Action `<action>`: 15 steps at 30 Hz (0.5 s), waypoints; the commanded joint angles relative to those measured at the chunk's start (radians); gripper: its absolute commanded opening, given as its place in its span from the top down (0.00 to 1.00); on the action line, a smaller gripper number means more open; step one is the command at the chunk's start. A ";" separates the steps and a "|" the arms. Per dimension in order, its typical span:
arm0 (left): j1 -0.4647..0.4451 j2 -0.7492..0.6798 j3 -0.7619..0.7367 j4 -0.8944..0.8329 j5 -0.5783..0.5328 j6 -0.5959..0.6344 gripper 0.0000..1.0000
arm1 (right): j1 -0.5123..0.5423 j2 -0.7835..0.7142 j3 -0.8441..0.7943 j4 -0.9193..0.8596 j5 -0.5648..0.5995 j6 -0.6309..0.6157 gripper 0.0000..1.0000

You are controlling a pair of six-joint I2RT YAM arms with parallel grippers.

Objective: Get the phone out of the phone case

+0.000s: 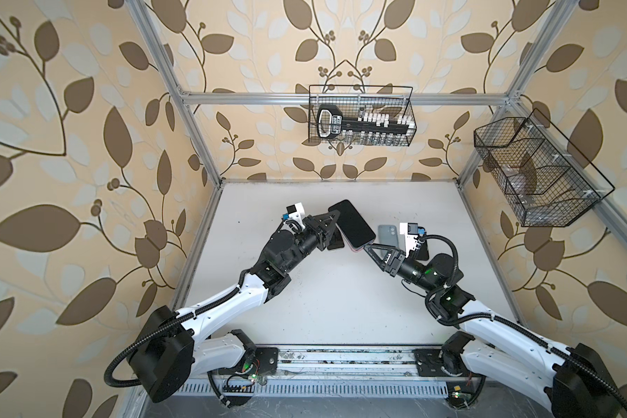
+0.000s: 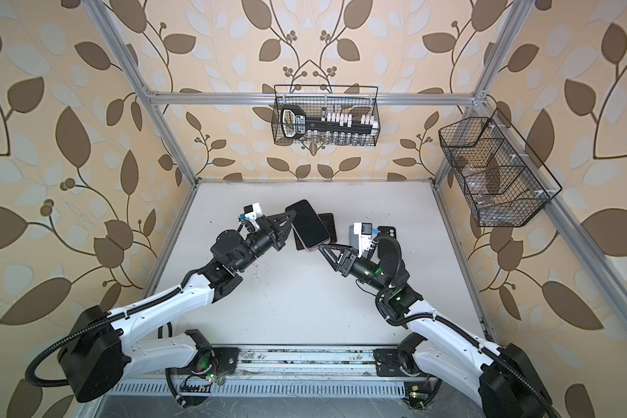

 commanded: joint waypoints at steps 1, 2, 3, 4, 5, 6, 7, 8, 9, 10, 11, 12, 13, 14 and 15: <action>-0.035 -0.026 0.057 0.152 0.074 -0.018 1.00 | -0.021 0.013 -0.023 0.042 0.029 0.043 0.47; -0.035 -0.024 0.059 0.147 0.077 -0.014 1.00 | -0.025 0.013 -0.023 0.051 0.025 0.050 0.48; -0.036 -0.021 0.059 0.145 0.082 -0.009 1.00 | -0.031 0.013 -0.023 0.061 0.020 0.058 0.49; -0.037 -0.017 0.059 0.144 0.084 0.000 1.00 | -0.035 0.015 -0.023 0.075 0.015 0.068 0.49; -0.038 -0.012 0.057 0.140 0.087 0.009 1.00 | -0.042 0.017 -0.022 0.092 0.008 0.079 0.50; -0.039 -0.007 0.055 0.137 0.088 0.014 1.00 | -0.045 0.018 -0.018 0.106 0.002 0.090 0.50; -0.038 0.000 0.051 0.137 0.092 0.019 1.00 | -0.051 0.024 -0.017 0.124 -0.005 0.106 0.50; -0.039 0.008 0.045 0.138 0.093 0.021 1.00 | -0.056 0.030 -0.014 0.143 -0.013 0.120 0.51; -0.041 0.016 0.041 0.142 0.094 0.020 1.00 | -0.058 0.034 -0.010 0.157 -0.019 0.129 0.51; -0.040 0.025 0.035 0.151 0.091 0.018 1.00 | -0.058 0.041 -0.004 0.170 -0.025 0.138 0.52; -0.040 0.033 0.033 0.158 0.089 0.016 1.00 | -0.056 0.048 0.000 0.179 -0.030 0.147 0.53; -0.040 0.037 0.030 0.161 0.087 0.017 1.00 | -0.053 0.055 0.004 0.187 -0.035 0.152 0.54; -0.040 0.042 0.030 0.157 0.082 0.023 1.00 | -0.049 0.062 0.007 0.193 -0.037 0.161 0.56; -0.040 0.046 0.031 0.151 0.076 0.032 1.00 | -0.045 0.069 0.008 0.206 -0.040 0.170 0.58; -0.040 0.050 0.036 0.141 0.074 0.042 1.00 | -0.041 0.074 0.007 0.220 -0.041 0.179 0.59</action>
